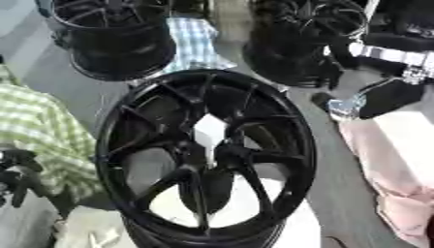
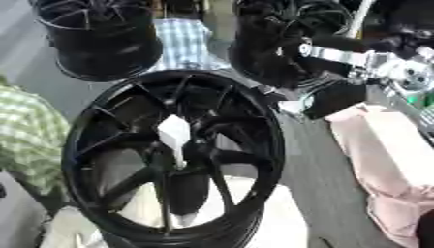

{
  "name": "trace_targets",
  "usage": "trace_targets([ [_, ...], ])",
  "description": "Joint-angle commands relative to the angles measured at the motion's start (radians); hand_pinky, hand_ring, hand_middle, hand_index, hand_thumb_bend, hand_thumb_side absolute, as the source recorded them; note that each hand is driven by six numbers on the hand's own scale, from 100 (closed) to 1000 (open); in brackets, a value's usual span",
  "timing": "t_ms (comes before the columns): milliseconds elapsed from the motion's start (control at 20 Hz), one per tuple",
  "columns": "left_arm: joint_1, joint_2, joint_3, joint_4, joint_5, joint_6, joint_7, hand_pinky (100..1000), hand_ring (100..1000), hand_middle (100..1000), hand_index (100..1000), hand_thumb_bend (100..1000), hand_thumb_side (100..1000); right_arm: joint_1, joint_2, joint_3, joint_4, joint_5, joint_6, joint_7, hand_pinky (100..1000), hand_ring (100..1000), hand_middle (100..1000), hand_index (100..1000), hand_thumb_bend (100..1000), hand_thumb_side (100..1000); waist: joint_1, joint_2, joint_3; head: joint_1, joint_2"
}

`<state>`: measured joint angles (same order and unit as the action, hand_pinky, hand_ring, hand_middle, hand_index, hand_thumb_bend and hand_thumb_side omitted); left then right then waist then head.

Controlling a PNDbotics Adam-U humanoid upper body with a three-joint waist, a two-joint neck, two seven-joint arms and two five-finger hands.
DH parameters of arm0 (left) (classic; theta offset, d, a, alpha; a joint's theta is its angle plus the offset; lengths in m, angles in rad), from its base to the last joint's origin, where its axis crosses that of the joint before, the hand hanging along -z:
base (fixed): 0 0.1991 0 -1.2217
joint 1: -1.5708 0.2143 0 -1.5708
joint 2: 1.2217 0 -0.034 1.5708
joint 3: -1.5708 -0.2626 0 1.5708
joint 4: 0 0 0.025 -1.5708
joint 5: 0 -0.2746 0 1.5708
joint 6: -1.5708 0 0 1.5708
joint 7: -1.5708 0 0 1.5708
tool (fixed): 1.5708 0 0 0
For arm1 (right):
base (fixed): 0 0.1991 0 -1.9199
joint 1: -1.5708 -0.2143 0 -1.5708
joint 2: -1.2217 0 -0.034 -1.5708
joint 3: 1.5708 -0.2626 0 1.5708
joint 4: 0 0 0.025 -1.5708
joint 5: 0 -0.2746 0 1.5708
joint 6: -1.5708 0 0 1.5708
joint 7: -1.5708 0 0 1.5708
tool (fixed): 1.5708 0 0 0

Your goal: Pull the pin out of the wheel hub.

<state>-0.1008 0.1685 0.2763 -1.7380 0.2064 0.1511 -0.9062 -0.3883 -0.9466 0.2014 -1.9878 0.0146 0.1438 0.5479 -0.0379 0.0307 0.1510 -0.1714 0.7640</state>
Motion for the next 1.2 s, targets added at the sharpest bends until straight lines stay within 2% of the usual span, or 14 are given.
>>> trace_targets([
  [50, -0.012, 0.022, -0.001, -0.011, 0.005, -0.004, -0.001, 524, 293, 583, 761, 100, 900, -0.043, -0.025, 0.007, -0.012, -0.018, -0.003, 0.034, 621, 706, 782, 880, 212, 345, 0.003, -0.01, 0.001, -0.005, 0.006],
  [350, -0.013, 0.022, -0.002, -0.013, 0.012, 0.004, -0.001, 524, 299, 583, 762, 100, 899, -0.124, -0.021, 0.043, -0.012, -0.033, -0.003, 0.104, 669, 750, 820, 899, 237, 355, 0.003, -0.013, 0.007, -0.009, 0.006],
  [500, -0.014, 0.022, -0.001, -0.014, 0.014, 0.007, -0.001, 524, 304, 583, 762, 100, 896, -0.172, -0.008, 0.07, -0.012, -0.041, -0.003, 0.15, 750, 808, 859, 919, 281, 367, 0.004, -0.014, 0.014, -0.016, 0.006],
  [550, -0.015, 0.022, 0.0, -0.015, 0.016, 0.008, -0.001, 524, 306, 583, 762, 100, 896, -0.191, -0.002, 0.082, -0.012, -0.045, -0.001, 0.169, 778, 830, 871, 924, 260, 384, 0.005, -0.014, 0.016, -0.019, 0.006],
  [600, -0.016, 0.022, -0.001, -0.016, 0.019, 0.01, -0.001, 524, 307, 583, 762, 100, 896, -0.212, 0.006, 0.094, -0.012, -0.049, 0.001, 0.188, 789, 840, 877, 926, 312, 370, 0.006, -0.014, 0.019, -0.022, 0.006],
  [700, -0.018, 0.02, -0.003, -0.017, 0.023, 0.013, -0.001, 524, 313, 583, 762, 100, 894, -0.261, 0.027, 0.124, -0.012, -0.047, 0.016, 0.232, 831, 870, 891, 930, 327, 370, 0.009, -0.015, 0.027, -0.032, 0.006],
  [850, -0.022, 0.017, -0.003, -0.02, 0.029, 0.021, -0.001, 524, 316, 583, 762, 100, 894, -0.304, 0.053, 0.149, -0.012, -0.027, 0.038, 0.278, 838, 874, 892, 930, 330, 367, 0.011, -0.014, 0.032, -0.039, 0.006],
  [1050, -0.022, 0.017, -0.002, -0.024, 0.032, 0.027, -0.001, 524, 316, 583, 762, 100, 894, -0.312, 0.058, 0.152, -0.012, -0.021, 0.044, 0.29, 838, 874, 892, 930, 330, 367, 0.011, -0.014, 0.033, -0.04, 0.006],
  [1100, -0.023, 0.016, -0.002, -0.025, 0.033, 0.027, -0.001, 525, 367, 582, 762, 100, 890, -0.313, 0.06, 0.153, -0.012, -0.02, 0.045, 0.292, 901, 926, 914, 943, 357, 364, 0.012, -0.013, 0.034, -0.046, 0.006],
  [1200, -0.044, 0.001, -0.01, -0.029, 0.046, 0.039, -0.001, 525, 369, 582, 762, 100, 890, -0.339, 0.086, 0.179, -0.009, -0.004, 0.062, 0.308, 902, 927, 914, 943, 359, 364, 0.019, -0.007, 0.06, -0.088, 0.006],
])
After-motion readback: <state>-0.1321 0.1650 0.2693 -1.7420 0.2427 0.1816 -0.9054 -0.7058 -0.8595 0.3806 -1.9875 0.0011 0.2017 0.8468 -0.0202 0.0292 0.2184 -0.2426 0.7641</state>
